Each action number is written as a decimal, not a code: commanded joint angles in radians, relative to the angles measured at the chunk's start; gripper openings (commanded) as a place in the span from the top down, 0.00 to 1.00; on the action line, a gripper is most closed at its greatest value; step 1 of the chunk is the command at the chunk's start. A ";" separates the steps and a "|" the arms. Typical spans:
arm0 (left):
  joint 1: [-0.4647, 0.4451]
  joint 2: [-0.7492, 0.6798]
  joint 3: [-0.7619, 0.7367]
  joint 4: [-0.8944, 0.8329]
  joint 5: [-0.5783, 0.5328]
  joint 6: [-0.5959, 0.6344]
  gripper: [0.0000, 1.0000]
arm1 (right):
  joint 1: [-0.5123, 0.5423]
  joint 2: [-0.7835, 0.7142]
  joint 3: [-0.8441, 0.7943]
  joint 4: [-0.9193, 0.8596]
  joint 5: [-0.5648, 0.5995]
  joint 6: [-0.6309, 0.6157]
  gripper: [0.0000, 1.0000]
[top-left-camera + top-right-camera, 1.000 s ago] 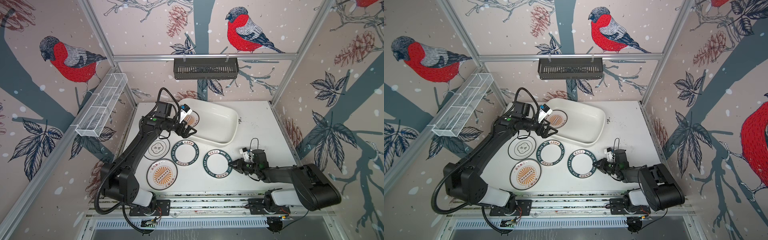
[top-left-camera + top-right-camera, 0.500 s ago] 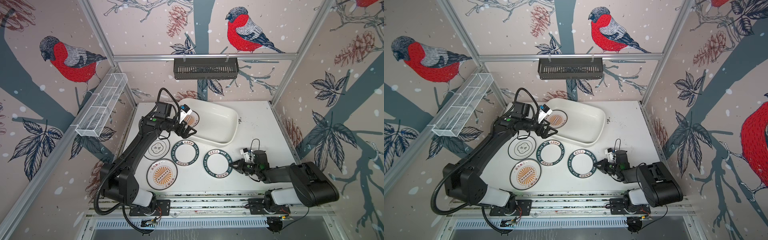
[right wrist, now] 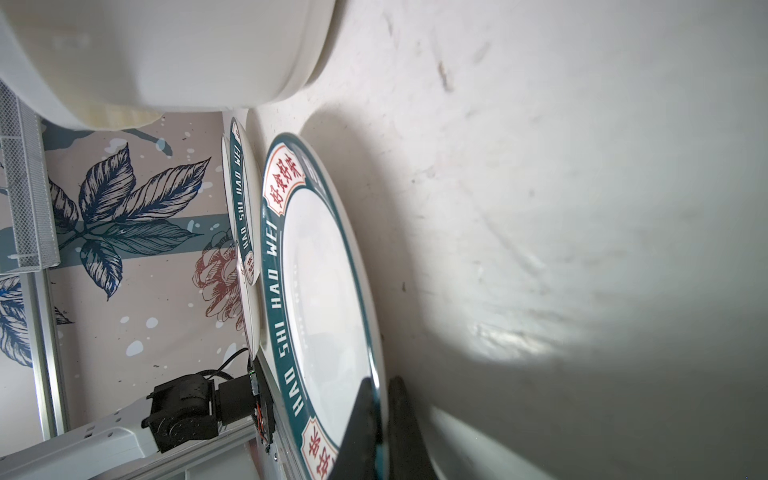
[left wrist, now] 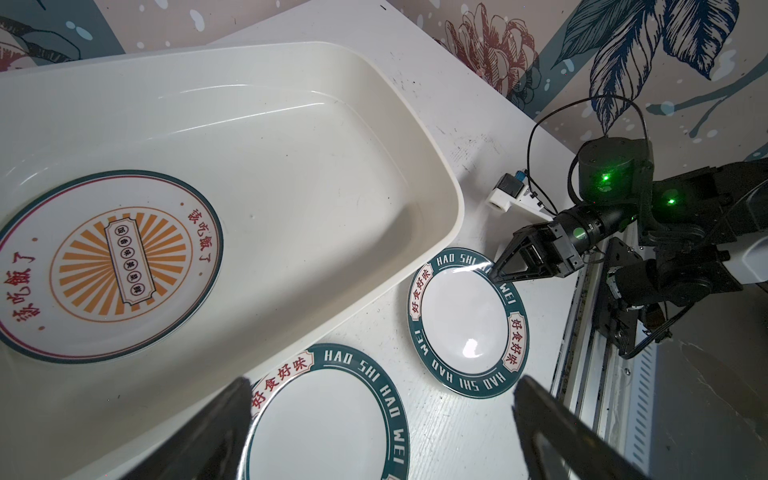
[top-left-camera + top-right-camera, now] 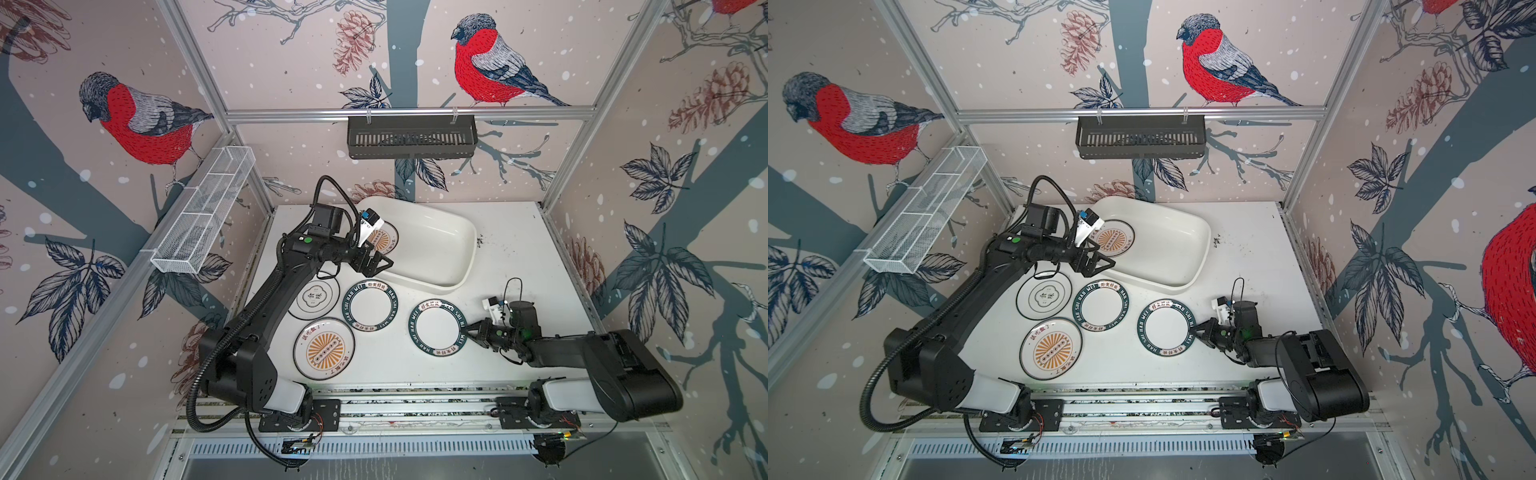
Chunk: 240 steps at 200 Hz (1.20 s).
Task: Place the plates into the plastic bin on the countertop
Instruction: 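Grip the green-rimmed plate rim with the right gripper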
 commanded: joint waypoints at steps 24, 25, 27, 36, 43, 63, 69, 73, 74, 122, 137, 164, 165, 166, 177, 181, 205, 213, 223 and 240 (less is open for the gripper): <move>-0.001 -0.007 0.003 -0.001 0.009 -0.004 0.03 | -0.009 -0.080 0.023 -0.173 0.027 -0.046 0.97; -0.001 -0.007 0.003 -0.001 0.010 -0.004 0.03 | -0.010 -0.081 0.023 -0.176 0.026 -0.047 0.97; 0.000 -0.007 0.003 0.000 0.010 -0.004 0.03 | -0.011 -0.086 0.026 -0.180 0.025 -0.049 0.97; 0.000 -0.006 0.003 -0.001 0.009 -0.005 0.03 | -0.013 -0.100 0.032 -0.204 0.021 -0.056 0.97; -0.001 -0.006 0.003 0.000 0.007 -0.004 0.03 | -0.012 -0.101 0.037 -0.218 0.019 -0.059 0.97; -0.001 -0.005 0.004 -0.001 0.008 -0.007 0.03 | -0.016 -0.144 0.044 -0.252 0.008 -0.070 0.97; -0.001 -0.005 0.004 -0.001 0.007 -0.007 0.03 | -0.016 -0.146 0.048 -0.265 0.005 -0.077 0.97; 0.000 -0.005 0.004 0.000 0.007 -0.007 0.03 | -0.017 -0.149 0.050 -0.270 0.003 -0.080 0.97; -0.002 -0.005 0.004 0.000 0.007 -0.007 0.03 | -0.018 -0.148 0.050 -0.271 0.003 -0.081 0.97; -0.002 -0.008 0.004 0.001 0.006 -0.007 0.03 | -0.021 -0.174 0.058 -0.306 -0.022 -0.091 0.97; -0.001 -0.008 0.003 0.002 0.005 -0.007 0.03 | -0.021 -0.182 0.065 -0.324 -0.026 -0.100 0.97; -0.001 -0.008 0.006 0.003 0.008 -0.010 0.03 | -0.023 -0.193 0.073 -0.340 -0.046 -0.104 0.97; -0.002 -0.008 0.006 0.002 0.007 -0.010 0.03 | -0.022 -0.193 0.073 -0.341 -0.047 -0.104 0.97; -0.002 -0.008 0.006 0.003 0.007 -0.010 0.03 | -0.022 -0.194 0.074 -0.342 -0.047 -0.104 0.97; -0.001 -0.007 0.004 0.002 0.009 -0.010 0.03 | -0.022 -0.197 0.077 -0.352 -0.053 -0.108 0.97; -0.002 -0.006 0.005 0.002 0.009 -0.010 0.03 | -0.022 -0.199 0.079 -0.357 -0.057 -0.111 0.98; -0.002 -0.006 0.006 0.002 0.008 -0.011 0.03 | -0.022 -0.207 0.093 -0.402 -0.062 -0.144 0.97; -0.002 -0.005 0.007 0.004 0.008 -0.011 0.03 | -0.022 -0.212 0.097 -0.417 -0.064 -0.154 0.98; -0.003 -0.005 0.010 0.002 0.006 -0.011 0.03 | -0.022 -0.217 0.103 -0.435 -0.066 -0.166 0.97; -0.001 -0.003 0.015 0.000 0.006 -0.011 0.03 | -0.022 -0.225 0.115 -0.469 -0.069 -0.185 0.97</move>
